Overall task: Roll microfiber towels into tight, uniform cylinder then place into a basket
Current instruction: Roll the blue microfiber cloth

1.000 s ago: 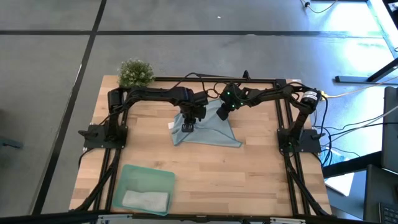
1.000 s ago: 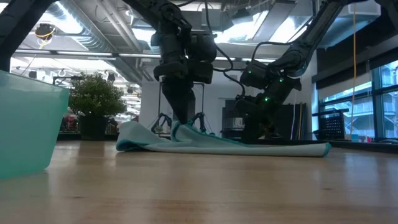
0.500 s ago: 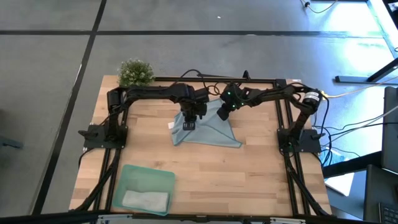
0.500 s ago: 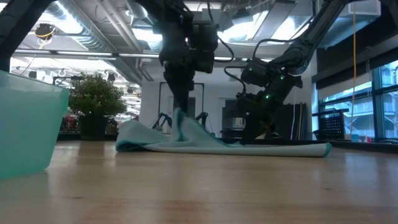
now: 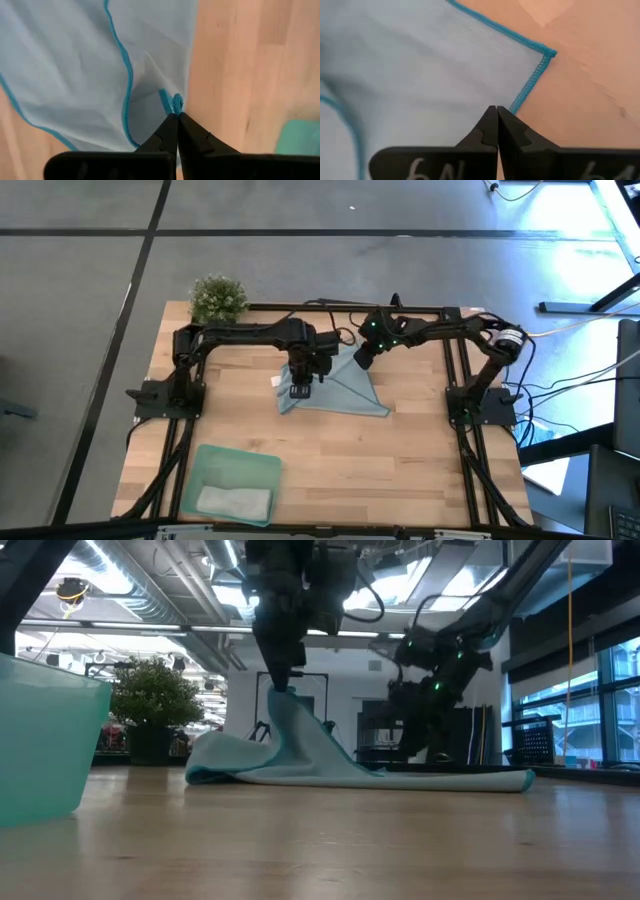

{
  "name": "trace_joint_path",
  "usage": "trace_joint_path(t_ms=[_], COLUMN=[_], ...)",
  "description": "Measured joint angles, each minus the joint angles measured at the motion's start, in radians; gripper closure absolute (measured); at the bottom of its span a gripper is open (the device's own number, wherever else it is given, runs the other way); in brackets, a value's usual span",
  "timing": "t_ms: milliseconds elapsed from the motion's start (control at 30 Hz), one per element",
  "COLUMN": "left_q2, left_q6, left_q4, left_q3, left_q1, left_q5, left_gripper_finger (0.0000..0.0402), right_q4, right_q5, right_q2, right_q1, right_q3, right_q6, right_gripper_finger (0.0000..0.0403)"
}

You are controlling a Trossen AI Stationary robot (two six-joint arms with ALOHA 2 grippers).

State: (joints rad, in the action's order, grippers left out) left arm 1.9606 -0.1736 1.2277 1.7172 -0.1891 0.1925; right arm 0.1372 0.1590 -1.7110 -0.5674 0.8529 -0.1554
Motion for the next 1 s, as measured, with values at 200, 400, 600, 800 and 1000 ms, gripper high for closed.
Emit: trace_joint_path(t_ms=[200, 400, 600, 800, 1000], left_q2=[0.000, 0.000, 0.000, 0.000, 0.000], left_q6=[0.044, 0.104, 0.156, 0.194, 0.215], left_q4=[0.000, 0.002, 0.002, 0.003, 0.022], left_q3=[0.000, 0.000, 0.000, 0.000, 0.000], left_q1=[0.038, 0.056, 0.079, 0.104, 0.126], left_q5=[-0.022, -0.057, -0.076, -0.078, -0.077], left_gripper_finger=[0.0401, 0.0401, 0.0401, 0.0401, 0.0401], right_q4=[0.147, 0.452, 0.664, 0.667, 0.682], right_q5=[0.055, 0.179, 0.234, 0.230, 0.228], right_q2=[0.168, 0.357, 0.473, 0.469, 0.409], right_q1=[0.005, 0.102, 0.300, 0.412, 0.467], right_q3=[0.001, 0.001, 0.001, -0.010, -0.011], right_q6=[0.053, 0.204, 0.289, 0.214, 0.243], right_gripper_finger=[0.0402, 0.0402, 0.0401, 0.0364, 0.0305])
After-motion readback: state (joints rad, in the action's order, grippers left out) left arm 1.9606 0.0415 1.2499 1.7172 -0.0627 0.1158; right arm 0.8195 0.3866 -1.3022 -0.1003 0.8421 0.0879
